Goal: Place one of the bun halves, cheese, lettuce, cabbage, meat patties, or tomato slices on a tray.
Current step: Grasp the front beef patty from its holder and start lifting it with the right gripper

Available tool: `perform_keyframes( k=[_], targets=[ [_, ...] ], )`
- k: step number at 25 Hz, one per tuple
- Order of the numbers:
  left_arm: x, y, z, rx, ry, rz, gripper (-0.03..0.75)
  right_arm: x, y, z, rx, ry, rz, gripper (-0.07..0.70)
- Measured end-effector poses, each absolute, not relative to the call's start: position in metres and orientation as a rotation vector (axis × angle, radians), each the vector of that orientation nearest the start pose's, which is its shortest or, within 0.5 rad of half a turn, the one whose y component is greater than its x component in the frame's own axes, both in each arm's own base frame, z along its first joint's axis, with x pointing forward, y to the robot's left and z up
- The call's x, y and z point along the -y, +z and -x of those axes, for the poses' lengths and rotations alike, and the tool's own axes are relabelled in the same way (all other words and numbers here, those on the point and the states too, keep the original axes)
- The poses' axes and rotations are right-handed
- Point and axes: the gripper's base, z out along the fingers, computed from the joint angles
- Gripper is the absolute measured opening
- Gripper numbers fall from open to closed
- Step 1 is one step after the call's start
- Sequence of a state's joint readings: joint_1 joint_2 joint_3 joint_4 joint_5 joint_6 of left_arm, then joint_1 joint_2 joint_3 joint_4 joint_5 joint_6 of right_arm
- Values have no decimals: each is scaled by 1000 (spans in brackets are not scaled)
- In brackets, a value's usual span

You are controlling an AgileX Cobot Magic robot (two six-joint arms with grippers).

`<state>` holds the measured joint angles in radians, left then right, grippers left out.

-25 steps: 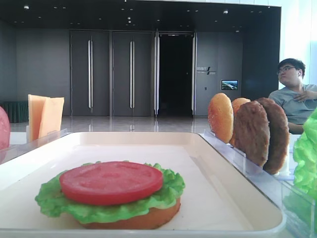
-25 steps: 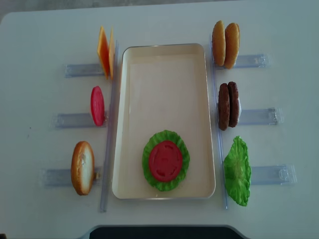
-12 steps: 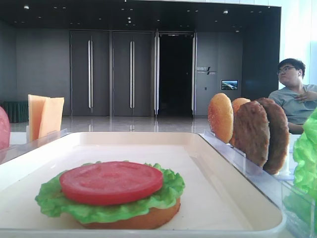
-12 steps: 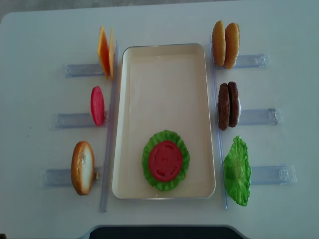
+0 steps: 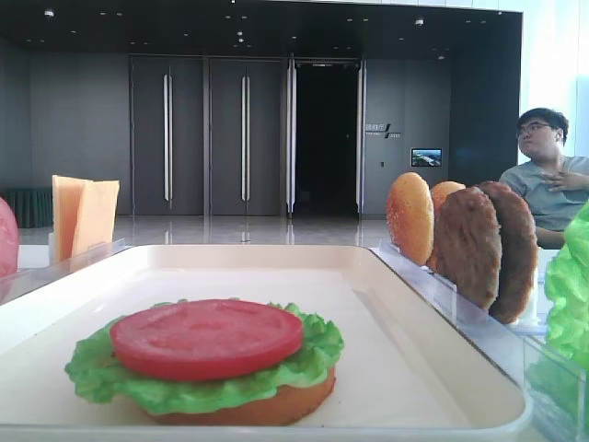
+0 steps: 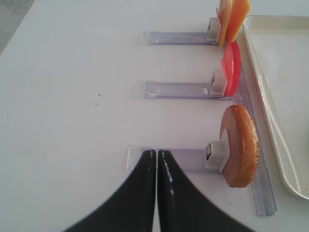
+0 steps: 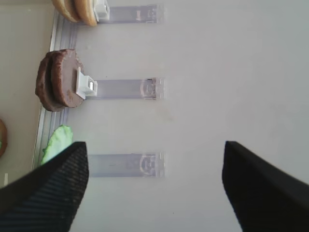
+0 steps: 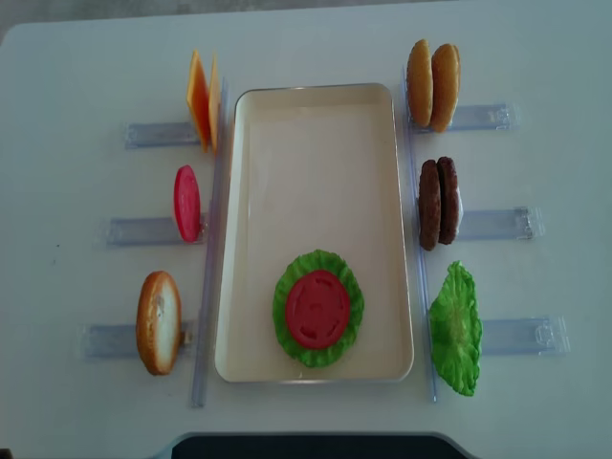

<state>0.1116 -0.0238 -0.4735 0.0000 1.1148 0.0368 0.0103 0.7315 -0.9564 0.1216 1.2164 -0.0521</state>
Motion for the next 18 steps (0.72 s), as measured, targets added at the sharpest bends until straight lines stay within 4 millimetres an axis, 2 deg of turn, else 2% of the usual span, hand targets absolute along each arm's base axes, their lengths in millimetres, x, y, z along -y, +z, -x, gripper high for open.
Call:
perform_keyframes(
  k=[11,18],
  targets=[
    [1,265,8,-2101,89,79,-7,-4,350,-140,-2625,47,-20,543],
    [1,265,8,-2101,89,79,-7,-4,355,-152,-2635,58,-42,543]
  ],
)
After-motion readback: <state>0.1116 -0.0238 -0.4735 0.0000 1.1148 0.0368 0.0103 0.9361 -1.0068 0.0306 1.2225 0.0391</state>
